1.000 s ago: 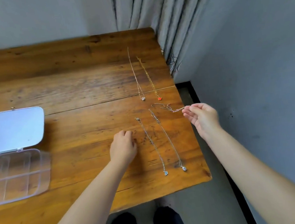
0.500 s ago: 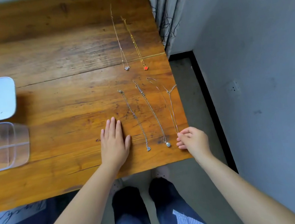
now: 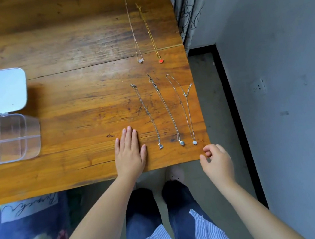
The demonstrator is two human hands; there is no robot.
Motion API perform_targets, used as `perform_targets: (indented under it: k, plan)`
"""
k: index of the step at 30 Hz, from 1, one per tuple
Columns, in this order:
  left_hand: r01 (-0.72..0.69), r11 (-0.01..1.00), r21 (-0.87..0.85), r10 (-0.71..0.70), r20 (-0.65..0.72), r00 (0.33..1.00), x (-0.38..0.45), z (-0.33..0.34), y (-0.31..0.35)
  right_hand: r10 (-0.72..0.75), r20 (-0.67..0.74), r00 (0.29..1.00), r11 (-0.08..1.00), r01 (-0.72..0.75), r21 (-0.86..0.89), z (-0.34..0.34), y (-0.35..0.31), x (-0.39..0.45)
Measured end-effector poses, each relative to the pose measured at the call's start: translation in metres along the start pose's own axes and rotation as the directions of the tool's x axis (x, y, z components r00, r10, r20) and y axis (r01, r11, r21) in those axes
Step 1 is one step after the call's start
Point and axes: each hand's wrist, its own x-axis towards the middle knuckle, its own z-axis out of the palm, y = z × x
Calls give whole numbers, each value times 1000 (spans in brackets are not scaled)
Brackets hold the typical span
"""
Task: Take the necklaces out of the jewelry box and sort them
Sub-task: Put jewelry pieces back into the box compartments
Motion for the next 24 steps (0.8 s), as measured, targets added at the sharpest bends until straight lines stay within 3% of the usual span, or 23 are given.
perform_targets:
  k: [11,16,19,24]
  plan:
    - [-7,1000,7,7,-28,1000,3,3,-4,-354,-95,930,923,331,-198,8,0,4]
    - [22,997,-77,-22,3,1000,1,-6,5,-366,-55,929,914,348,-208,4,1,5]
    - [-62,989,-133,57,-43,997,-8,-15,21,-367,-56,929,915,349,-204,-2,-10,9]
    - [-101,964,-245,88,-61,994,-22,-16,54,-535,64,843,806,531,-260,0,-39,15]
